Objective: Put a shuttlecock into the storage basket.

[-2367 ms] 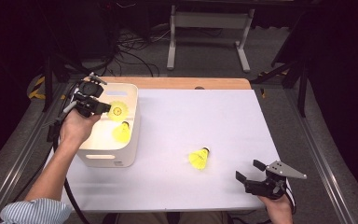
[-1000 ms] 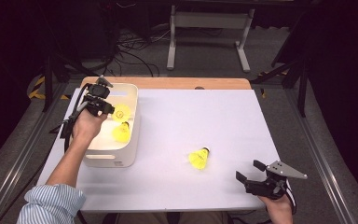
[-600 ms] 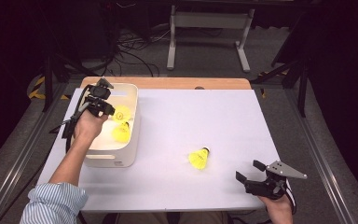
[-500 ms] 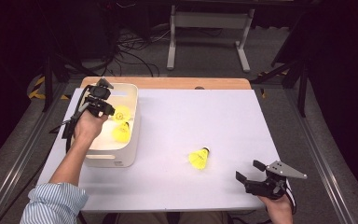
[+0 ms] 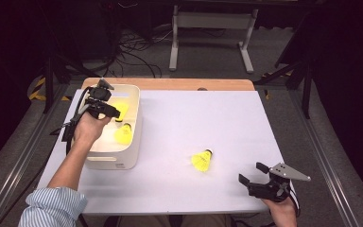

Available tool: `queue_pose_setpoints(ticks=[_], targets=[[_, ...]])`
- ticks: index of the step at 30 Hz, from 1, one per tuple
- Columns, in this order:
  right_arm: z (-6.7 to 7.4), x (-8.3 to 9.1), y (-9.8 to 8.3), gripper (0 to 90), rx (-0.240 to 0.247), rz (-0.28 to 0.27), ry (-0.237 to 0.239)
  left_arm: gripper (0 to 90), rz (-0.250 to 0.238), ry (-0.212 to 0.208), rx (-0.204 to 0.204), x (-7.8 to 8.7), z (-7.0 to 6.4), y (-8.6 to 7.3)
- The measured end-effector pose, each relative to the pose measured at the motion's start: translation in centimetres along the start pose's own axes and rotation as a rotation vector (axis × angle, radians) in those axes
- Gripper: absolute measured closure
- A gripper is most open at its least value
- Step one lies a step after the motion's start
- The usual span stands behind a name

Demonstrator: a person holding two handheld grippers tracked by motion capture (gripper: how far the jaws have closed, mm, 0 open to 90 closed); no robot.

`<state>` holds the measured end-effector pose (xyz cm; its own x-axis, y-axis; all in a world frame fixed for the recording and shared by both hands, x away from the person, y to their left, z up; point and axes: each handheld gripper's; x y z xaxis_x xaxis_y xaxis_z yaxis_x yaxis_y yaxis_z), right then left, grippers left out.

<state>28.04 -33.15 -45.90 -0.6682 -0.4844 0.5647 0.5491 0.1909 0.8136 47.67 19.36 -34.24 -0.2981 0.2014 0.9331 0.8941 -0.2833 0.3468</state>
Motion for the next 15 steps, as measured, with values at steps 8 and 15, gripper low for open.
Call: queue_pose_setpoints(ticks=[8, 15], targets=[[0.0, 0.0, 0.0, 9.7, 0.003, 0.002, 0.0, 48.8, -0.023, 0.007, -0.016, 0.8, -0.5, -0.4], [0.0, 0.0, 0.0, 9.7, 0.003, 0.002, 0.0, 44.0, -0.042, 0.011, -0.03, 1.4, -0.8, -0.7]])
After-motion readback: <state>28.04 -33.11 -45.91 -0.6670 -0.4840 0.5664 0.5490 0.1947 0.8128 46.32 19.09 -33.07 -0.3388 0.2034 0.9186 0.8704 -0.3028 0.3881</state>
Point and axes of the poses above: each handheld gripper's, and its own axes: x roughly backward along the jaws, y roughly out of its top, z roughly to its left, and after that the axes turned 7 degrees about z, right-handed
